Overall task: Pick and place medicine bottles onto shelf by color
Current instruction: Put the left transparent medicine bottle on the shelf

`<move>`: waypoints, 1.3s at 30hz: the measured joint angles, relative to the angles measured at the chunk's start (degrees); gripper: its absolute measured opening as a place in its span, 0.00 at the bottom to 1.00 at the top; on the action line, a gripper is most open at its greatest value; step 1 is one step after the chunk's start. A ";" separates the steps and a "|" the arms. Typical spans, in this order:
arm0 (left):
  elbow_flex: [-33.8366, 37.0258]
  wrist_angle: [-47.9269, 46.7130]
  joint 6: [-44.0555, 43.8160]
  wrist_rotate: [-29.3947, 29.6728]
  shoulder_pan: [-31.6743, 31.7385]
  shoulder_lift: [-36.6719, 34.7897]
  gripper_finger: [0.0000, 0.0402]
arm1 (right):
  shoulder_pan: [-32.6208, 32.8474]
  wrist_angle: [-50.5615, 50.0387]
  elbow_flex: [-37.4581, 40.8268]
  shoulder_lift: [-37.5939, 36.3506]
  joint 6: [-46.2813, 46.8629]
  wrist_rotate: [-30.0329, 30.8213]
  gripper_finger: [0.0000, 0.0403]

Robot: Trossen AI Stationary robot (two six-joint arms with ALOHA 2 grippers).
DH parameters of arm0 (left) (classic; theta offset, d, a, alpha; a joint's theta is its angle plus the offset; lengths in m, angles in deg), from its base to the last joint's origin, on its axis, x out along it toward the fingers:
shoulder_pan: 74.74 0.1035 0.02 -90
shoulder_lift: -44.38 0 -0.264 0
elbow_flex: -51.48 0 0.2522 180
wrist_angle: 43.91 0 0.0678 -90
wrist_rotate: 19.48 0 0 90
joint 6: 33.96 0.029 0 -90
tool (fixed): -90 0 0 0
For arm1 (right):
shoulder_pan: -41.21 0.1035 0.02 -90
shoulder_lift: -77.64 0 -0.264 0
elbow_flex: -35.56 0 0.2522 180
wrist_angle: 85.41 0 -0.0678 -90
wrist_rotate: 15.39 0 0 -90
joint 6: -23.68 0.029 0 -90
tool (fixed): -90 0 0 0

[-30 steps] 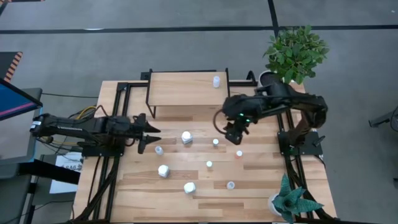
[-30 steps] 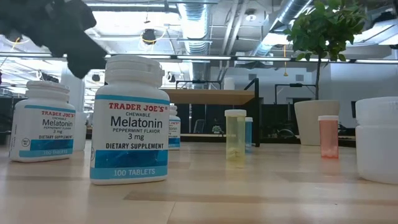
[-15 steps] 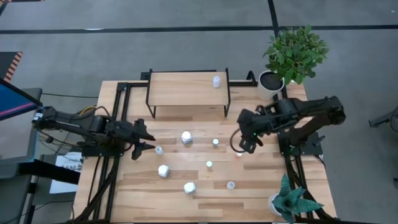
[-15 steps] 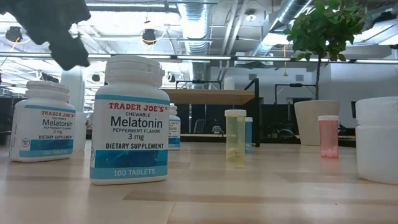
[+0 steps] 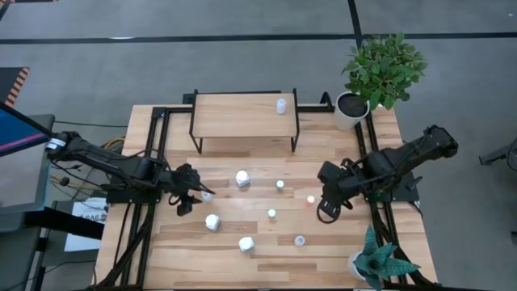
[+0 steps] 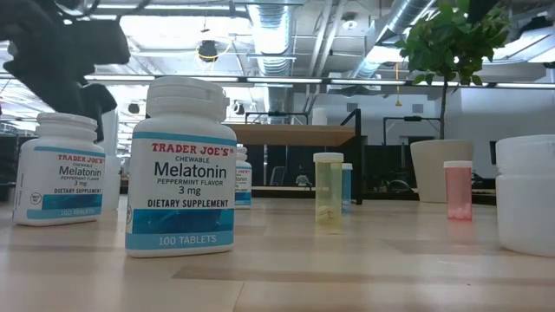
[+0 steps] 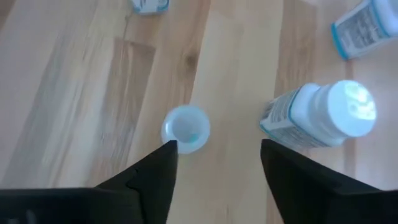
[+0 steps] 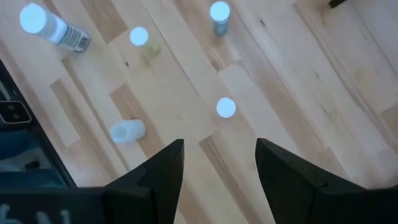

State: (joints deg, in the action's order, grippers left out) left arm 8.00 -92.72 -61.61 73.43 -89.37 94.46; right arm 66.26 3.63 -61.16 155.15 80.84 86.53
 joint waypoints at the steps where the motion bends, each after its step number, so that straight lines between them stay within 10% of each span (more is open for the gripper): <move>1: 0.00 0.22 -0.03 -0.13 0.00 0.76 0.58 | 0.26 0.09 0.00 0.01 0.07 0.00 0.54; 25: 0.02 8.04 1.42 5.98 -0.42 15.54 0.71 | 1.18 2.70 -0.02 0.09 -0.18 0.37 0.54; 39: -0.06 8.11 -6.80 6.35 -0.39 15.39 0.38 | 1.18 2.64 -0.02 0.09 -0.82 0.39 0.54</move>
State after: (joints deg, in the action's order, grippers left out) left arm 7.94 -84.61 -68.41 79.79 -89.76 109.85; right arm 67.45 6.27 -61.18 155.25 80.02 86.93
